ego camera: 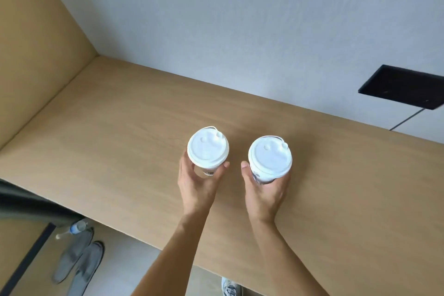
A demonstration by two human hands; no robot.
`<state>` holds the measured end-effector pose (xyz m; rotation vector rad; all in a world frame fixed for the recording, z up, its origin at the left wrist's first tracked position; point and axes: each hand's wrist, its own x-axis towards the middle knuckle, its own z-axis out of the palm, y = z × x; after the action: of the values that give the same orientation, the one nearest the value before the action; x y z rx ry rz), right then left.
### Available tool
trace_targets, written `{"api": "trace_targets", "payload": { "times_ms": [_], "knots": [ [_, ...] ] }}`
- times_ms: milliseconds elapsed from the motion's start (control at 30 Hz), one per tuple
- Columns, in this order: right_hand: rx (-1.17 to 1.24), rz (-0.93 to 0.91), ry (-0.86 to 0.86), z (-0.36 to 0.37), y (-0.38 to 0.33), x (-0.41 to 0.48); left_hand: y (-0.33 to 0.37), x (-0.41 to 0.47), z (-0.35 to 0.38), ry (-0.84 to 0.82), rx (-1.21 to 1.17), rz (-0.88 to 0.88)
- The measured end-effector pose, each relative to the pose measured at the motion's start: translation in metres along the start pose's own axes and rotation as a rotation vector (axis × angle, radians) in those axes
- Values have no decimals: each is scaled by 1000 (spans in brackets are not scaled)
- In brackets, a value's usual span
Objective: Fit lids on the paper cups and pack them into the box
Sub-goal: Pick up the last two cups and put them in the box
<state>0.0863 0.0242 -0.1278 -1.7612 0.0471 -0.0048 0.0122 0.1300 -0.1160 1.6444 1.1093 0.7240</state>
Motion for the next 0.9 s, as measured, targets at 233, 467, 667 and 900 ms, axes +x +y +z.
{"api": "trace_targets", "payload": {
  "times_ms": [233,467,667,900],
  "knots": [
    [55,15,14,-3,-2,26,12,1,22,-45,-107,-16],
    [123,-3,77,-56,-45,39,69,-32,39,-191,-111,64],
    [152,-46,180,-144,-80,24,125,-89,49,-403,-138,190],
    [155,-17,448,-283,-87,-17,164,-196,78,-704,-150,309]
  ]
}}
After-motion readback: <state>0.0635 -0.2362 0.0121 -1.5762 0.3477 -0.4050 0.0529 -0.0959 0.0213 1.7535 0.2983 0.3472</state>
